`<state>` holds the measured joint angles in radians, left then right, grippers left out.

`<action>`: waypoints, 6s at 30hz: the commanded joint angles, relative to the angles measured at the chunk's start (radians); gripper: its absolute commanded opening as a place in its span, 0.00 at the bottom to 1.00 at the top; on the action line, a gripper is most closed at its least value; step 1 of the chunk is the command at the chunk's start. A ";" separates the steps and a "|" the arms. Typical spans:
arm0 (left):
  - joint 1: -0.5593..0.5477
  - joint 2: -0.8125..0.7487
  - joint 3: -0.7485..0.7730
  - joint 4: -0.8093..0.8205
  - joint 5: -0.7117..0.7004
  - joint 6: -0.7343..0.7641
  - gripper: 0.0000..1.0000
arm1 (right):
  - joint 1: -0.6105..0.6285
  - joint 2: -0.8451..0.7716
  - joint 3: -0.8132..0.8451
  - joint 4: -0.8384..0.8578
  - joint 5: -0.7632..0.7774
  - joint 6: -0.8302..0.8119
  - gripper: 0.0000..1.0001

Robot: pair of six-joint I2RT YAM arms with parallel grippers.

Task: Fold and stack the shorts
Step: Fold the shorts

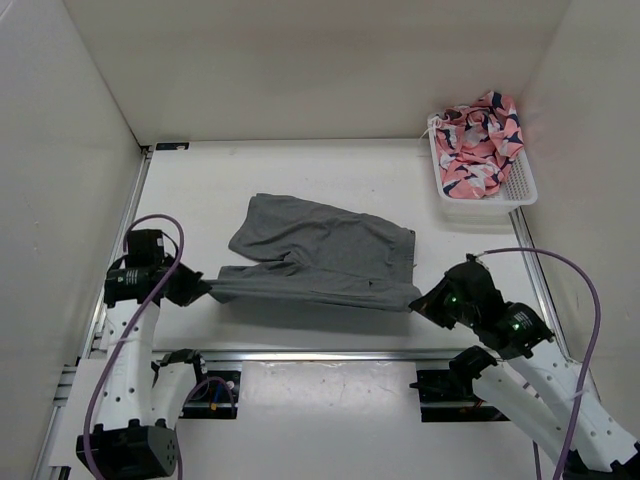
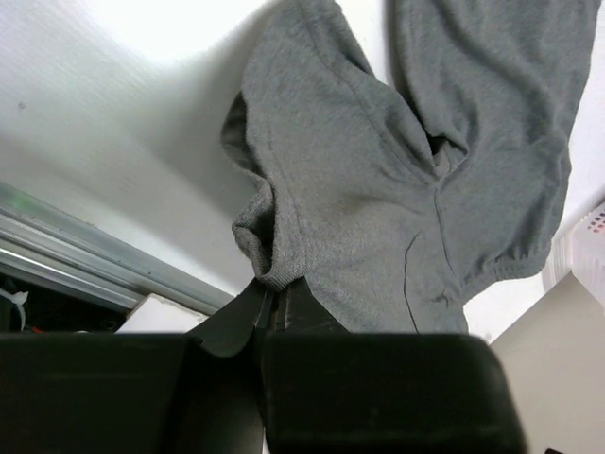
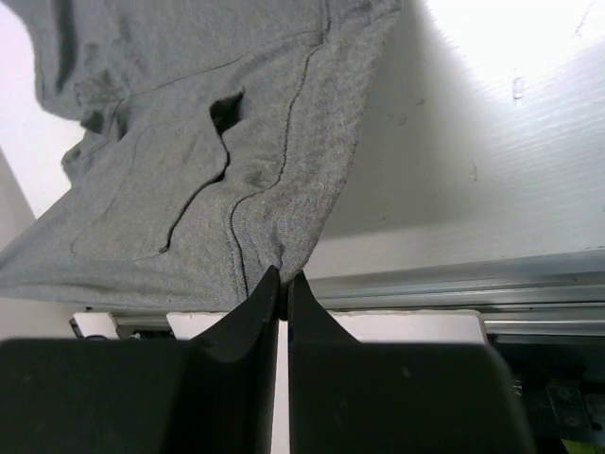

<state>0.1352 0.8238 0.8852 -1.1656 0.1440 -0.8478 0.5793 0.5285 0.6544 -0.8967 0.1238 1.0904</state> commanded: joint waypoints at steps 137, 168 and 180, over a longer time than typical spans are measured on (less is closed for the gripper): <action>-0.284 0.980 0.394 0.323 -0.130 0.322 0.36 | -0.225 0.896 0.613 0.177 0.028 -0.728 0.00; -0.302 1.054 0.443 0.314 -0.136 0.358 0.34 | -0.777 0.818 -0.058 0.646 -0.730 -0.480 0.99; -0.235 1.072 0.443 0.314 -0.116 0.358 0.34 | -0.777 0.984 -0.058 0.828 -0.601 -0.360 0.74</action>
<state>-0.1177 1.8923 1.2991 -0.8562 0.0154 -0.4969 -0.1951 1.4837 0.5858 -0.1135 -0.5838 0.7235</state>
